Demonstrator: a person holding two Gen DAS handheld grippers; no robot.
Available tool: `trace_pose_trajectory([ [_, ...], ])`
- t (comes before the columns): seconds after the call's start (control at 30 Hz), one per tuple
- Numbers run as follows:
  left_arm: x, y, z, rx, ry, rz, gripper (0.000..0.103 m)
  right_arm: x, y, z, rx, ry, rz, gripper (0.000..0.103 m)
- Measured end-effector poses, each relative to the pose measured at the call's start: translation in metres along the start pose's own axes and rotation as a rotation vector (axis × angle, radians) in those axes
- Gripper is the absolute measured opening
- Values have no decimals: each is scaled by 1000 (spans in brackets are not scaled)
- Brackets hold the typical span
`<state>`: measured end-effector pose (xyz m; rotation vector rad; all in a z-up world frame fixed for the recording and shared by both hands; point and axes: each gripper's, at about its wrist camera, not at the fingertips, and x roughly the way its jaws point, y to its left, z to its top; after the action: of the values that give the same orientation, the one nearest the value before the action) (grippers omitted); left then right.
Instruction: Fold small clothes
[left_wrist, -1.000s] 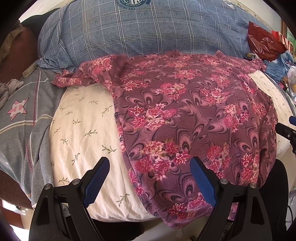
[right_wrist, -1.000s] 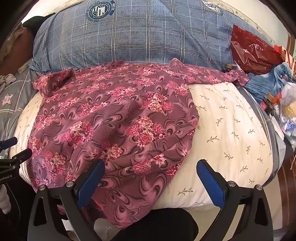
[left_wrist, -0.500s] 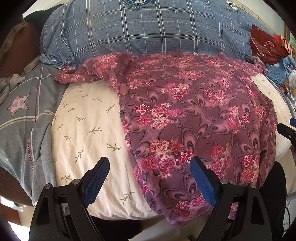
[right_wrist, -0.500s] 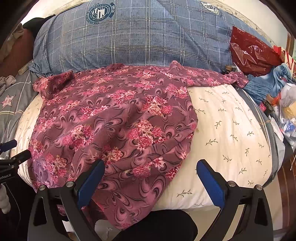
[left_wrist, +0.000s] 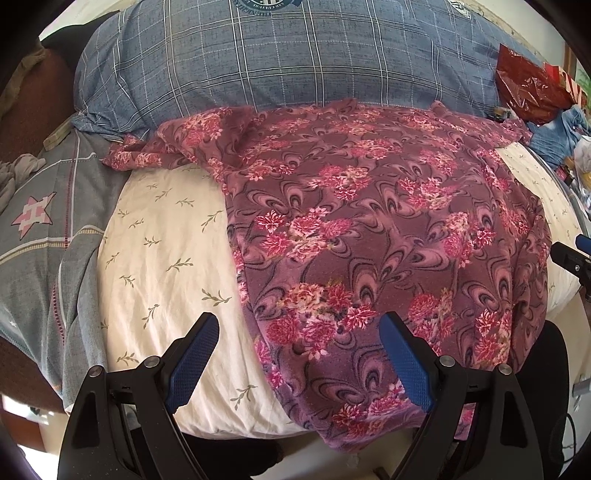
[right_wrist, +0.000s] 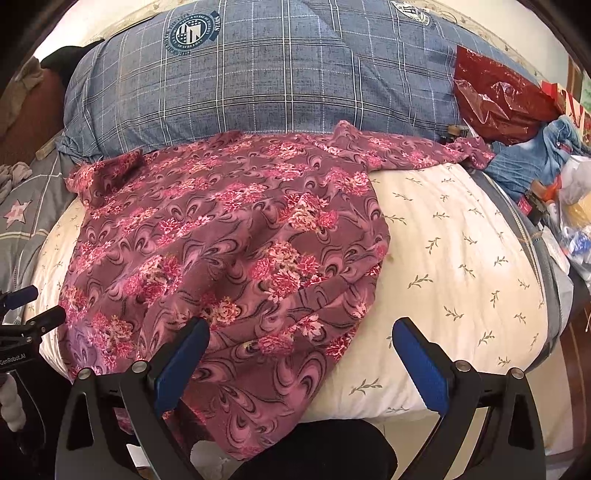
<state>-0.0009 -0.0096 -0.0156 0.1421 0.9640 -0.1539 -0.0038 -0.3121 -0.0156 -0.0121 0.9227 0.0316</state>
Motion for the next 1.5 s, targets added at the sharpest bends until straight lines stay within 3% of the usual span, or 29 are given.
trace_pose_trajectory([
  [0.2,7,9,6,-31,20,19,89,4,-10,0,38,5,16,99],
  [0.33,15,52,13,-197,52,17,88,9,-45,0,166,20,16,99],
  [0.47,28,66,14,-254,110,6,88,15,-71,-8,273,58,55,99],
  [0.67,57,39,10,-230,230,-126,88,21,-45,-12,268,85,214,98],
  [0.8,62,32,14,-215,209,-111,89,28,-13,-14,217,125,289,95],
  [0.83,62,32,14,-223,207,-124,87,32,-6,-15,199,144,280,91],
  [0.87,62,33,14,-232,204,-144,79,38,-1,-17,189,162,266,88],
  [0.9,61,34,15,-246,198,-154,70,43,2,-19,191,174,246,79],
  [0.93,60,36,15,-254,191,-156,44,47,3,-20,199,178,211,69],
  [0.97,59,39,17,-259,190,-161,29,46,1,-19,208,154,188,62],
  [1.0,58,44,17,-272,197,-164,11,43,-3,-18,216,127,185,33],
  [1.03,60,53,18,-301,206,-186,7,42,-6,-17,223,123,203,1],
  [1.07,60,59,19,-324,215,-207,6,42,-15,-16,241,133,245,0],
  [1.17,54,74,20,-359,214,-245,6,33,-42,-16,279,119,273,0],
  [1.33,48,82,20,-375,213,-271,6,9,-107,-28,420,79,154,0],
  [1.4,47,77,17,-360,215,-284,9,9,-113,-33,457,86,126,8],
  [1.47,47,68,12,-343,221,-300,35,9,-112,-35,496,92,178,12],
  [1.5,47,63,9,-340,224,-325,44,9,-111,-36,509,97,199,26],
])
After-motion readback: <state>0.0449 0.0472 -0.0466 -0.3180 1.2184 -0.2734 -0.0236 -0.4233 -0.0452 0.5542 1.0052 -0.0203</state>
